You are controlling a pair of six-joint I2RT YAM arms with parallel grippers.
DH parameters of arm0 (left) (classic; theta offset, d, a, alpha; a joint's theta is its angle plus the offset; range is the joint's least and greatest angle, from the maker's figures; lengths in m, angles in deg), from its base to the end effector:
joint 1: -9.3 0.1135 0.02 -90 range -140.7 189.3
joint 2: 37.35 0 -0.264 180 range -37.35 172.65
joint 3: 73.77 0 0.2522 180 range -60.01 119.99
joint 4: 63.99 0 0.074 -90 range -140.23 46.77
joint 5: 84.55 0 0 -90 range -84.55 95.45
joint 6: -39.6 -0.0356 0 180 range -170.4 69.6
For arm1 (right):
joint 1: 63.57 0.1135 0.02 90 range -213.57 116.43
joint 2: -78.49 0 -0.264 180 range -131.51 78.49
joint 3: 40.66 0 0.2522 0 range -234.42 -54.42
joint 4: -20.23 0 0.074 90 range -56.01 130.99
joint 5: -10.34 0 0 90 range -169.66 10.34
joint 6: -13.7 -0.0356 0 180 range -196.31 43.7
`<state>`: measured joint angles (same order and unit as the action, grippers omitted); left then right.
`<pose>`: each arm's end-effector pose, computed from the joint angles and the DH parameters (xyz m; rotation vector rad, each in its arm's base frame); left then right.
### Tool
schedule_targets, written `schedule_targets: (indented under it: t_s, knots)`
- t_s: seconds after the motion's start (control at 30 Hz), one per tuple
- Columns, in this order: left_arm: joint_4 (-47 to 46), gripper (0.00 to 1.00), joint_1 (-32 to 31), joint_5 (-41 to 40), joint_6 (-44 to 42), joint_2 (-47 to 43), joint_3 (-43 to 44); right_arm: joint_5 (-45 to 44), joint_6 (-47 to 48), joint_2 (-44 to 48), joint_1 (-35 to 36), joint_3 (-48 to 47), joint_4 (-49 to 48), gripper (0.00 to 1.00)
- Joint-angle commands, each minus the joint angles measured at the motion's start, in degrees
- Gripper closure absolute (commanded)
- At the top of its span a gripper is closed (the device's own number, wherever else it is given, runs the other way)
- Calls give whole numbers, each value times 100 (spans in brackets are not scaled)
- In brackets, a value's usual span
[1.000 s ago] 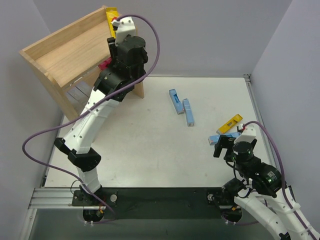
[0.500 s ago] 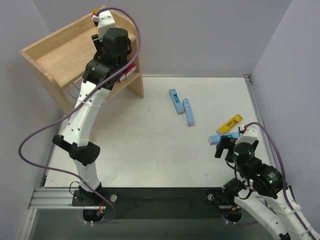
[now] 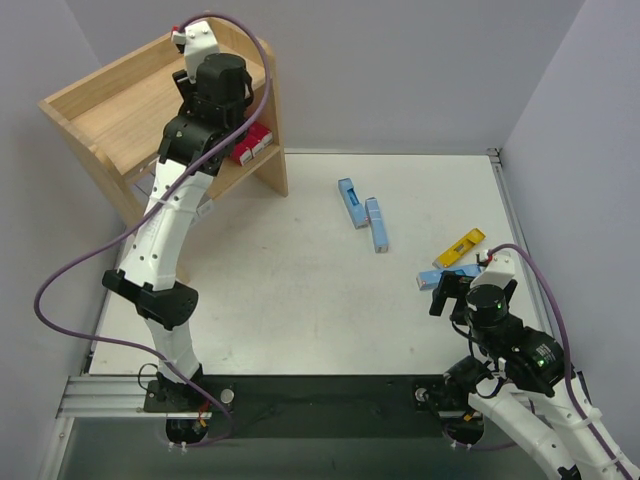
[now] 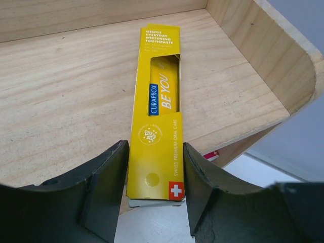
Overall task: Place and organize the toothpastes onto the shelf
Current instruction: Place the toothpaste on the shelf, then adjust the toothpaste on the shelf.
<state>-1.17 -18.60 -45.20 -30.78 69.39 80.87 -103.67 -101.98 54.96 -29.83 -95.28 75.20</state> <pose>0.3297 -0.1434 0.5286 -0.4748 1.6729 0.2019 0.0840 0.0387 0.3060 0.1316 1.9546 0.2676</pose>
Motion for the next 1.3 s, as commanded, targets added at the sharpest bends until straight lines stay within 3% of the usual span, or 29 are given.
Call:
schedule_targets:
  t_s: [0.0, 0.2, 0.4, 0.57, 0.77, 1.0, 1.13, 1.27]
  knots:
    - [-204, 42, 65, 178, 139, 14, 80, -157, -52, -47, -34, -124, 62, 9]
    - [-458, 25, 65, 424, 16, -197, -103, -148, -52, -55, -34, -133, 63, 9]
    - [-1169, 19, 118, 1363, -379, -933, -1008, -139, -43, -38, -16, -133, 62, 9]
    - [-1838, 17, 487, 2620, -537, -1541, -2027, -130, -61, -3, -25, -106, 62, 9]
    - [-2233, 14, 837, 2911, -1030, -2016, -2730, -113, -61, -46, -16, -97, 54, 9]
    - [-3058, 14, 1769, 4721, -1109, -2473, -3609, -78, -43, -82, -16, -89, 27, 9]
    - [-3516, 12, 1832, 5669, -1240, -2658, -4093, -51, -43, -99, -16, -80, 19, 9]
    - [-3894, 11, 1841, 5996, -1136, -2746, -4410, -42, -34, -134, -16, -80, 19, 9]
